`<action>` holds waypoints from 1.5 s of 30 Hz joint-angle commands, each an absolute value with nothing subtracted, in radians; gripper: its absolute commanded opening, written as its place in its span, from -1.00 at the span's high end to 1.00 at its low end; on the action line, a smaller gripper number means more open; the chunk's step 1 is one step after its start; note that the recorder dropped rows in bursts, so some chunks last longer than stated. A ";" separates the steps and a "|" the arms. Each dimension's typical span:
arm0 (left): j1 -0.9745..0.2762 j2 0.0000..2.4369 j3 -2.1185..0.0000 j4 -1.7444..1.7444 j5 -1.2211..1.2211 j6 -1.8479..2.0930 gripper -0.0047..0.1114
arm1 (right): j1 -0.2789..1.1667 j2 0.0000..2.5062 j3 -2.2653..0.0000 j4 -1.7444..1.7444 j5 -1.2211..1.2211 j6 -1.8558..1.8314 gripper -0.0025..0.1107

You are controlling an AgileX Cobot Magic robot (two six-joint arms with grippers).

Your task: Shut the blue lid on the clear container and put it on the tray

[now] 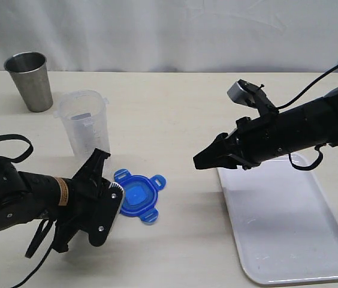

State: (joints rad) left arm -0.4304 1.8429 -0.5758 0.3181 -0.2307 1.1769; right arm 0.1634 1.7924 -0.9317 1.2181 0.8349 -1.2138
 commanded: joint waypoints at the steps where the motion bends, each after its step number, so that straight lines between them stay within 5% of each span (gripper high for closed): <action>1: -0.420 1.864 -0.563 0.305 -0.120 1.180 0.20 | 0.165 1.788 -0.936 1.222 0.837 -1.226 0.26; 11: -0.420 1.910 -0.563 0.327 -0.149 1.180 0.21 | 0.165 1.788 -0.936 1.222 0.839 -1.236 0.26; 24: -0.418 1.910 -0.563 0.321 -0.177 1.180 0.92 | 0.165 1.788 -0.936 1.222 0.839 -1.236 0.26; 45: -0.474 1.676 -0.563 0.297 -0.099 1.126 0.92 | 0.165 1.788 -0.936 1.222 0.843 -1.236 0.26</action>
State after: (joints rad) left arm -0.4423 1.6925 -0.5662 0.3091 -0.1118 1.1431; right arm 0.1634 1.7924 -0.9317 1.2181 0.8349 -1.2202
